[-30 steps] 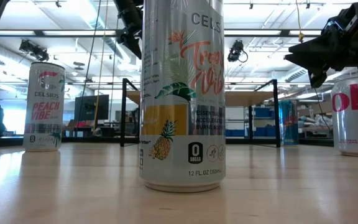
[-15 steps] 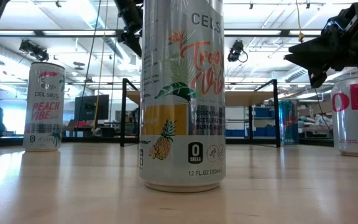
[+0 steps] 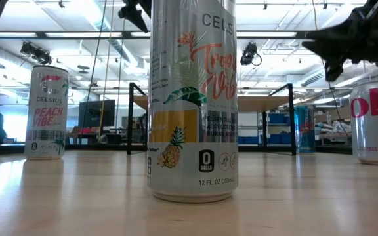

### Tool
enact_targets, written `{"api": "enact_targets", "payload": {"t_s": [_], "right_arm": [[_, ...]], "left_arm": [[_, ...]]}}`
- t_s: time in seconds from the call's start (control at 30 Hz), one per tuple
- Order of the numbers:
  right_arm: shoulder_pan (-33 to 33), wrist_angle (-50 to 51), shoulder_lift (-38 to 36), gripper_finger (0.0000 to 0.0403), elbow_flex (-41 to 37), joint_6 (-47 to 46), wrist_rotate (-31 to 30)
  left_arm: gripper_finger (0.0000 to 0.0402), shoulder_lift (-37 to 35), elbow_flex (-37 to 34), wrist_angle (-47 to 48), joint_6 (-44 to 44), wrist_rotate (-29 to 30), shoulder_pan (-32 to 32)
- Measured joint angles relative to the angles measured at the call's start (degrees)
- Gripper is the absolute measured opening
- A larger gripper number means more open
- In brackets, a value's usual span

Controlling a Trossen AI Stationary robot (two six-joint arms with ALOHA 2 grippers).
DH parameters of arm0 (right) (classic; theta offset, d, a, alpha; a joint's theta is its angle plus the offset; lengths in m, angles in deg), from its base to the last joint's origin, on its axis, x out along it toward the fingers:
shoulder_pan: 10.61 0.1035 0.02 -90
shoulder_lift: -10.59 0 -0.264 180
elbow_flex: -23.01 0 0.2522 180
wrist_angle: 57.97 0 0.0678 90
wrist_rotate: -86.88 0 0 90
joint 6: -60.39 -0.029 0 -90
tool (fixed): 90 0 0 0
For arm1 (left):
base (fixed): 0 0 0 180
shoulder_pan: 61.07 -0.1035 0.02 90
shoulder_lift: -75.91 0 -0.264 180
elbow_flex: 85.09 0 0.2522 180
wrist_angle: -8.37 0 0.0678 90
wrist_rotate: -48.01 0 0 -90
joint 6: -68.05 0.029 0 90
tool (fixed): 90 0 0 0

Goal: Place canned beverage on shelf
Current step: Put the top blue soda can on the shelf

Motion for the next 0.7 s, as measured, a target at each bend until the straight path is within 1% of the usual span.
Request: {"api": "enact_targets", "payload": {"t_s": [0.2, 0.33, 0.47, 0.7], "right_arm": [[0.0, -8.4, 0.0, 0.0107, 0.0, 3.2, 0.0], [0.0, -12.8, 0.0, 0.0107, 0.0, 3.2, 0.0], [0.0, -14.0, 0.0, 0.0107, 0.0, 3.2, 0.0], [0.0, -14.2, 0.0, 0.0107, 0.0, 2.0, 0.9]], "left_arm": [[0.0318, -0.3, 0.0, 4.6, 3.3, 0.0, 1.8], [0.0318, -0.3, 0.0, 4.7, 4.8, 0.0, 2.0], [0.0318, -0.3, 0.0, 4.7, 6.2, 0.1, 1.8], [0.0318, -1.2, 0.0, 4.8, 1.9, 0.0, 1.5]]}}
